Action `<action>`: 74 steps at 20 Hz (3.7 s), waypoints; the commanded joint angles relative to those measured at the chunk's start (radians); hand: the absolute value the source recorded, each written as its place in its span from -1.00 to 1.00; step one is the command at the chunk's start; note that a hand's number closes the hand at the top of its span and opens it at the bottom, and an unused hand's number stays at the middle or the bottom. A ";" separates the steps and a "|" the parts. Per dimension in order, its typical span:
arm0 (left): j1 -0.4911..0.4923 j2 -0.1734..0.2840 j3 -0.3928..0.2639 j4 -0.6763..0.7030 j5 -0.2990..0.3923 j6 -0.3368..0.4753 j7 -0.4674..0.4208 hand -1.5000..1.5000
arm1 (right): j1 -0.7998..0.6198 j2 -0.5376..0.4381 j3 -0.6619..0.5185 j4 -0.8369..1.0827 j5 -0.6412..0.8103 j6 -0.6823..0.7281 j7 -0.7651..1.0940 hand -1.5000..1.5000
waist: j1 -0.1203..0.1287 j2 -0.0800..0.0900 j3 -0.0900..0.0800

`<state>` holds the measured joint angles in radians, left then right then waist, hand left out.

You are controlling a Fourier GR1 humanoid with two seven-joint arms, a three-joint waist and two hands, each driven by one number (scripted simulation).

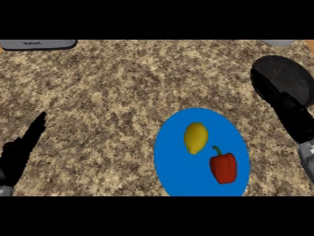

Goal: Pick the lemon from the plate and place it in the pan

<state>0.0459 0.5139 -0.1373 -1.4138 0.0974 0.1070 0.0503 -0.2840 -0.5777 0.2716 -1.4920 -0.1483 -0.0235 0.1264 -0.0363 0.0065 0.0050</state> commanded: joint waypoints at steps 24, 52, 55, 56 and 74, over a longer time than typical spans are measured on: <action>-0.140 -0.226 0.064 -0.193 0.134 0.108 0.125 0.00 | 0.486 -0.094 -0.081 -0.744 0.517 -0.304 0.209 -1.00 | 0.039 -0.008 -0.007; -0.251 -0.204 0.144 -0.192 0.149 0.061 0.210 0.00 | -0.165 0.026 0.365 -0.520 0.547 0.480 1.043 -1.00 | 0.044 -0.009 -0.006; -0.190 -0.227 0.128 -0.155 0.128 0.043 0.148 0.00 | -0.180 0.027 0.355 -0.545 0.543 0.524 1.086 -1.00 | 0.040 -0.009 -0.006; -0.194 -0.204 0.151 -0.152 0.141 0.018 0.140 0.00 | -0.168 0.079 0.408 -0.526 0.601 0.483 1.104 -1.00 | 0.041 -0.009 -0.006; -0.255 -0.256 0.139 -0.196 0.084 0.069 0.232 0.00 | -0.256 0.260 0.306 -0.182 0.710 0.525 0.960 -1.00 | 0.040 -0.006 -0.005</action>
<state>-0.1679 0.2544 -0.0063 -1.5983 0.1921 0.1628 0.2316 -0.5164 -0.3531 0.6142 -1.7488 0.5414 0.4561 1.0296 0.0032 -0.0008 -0.0006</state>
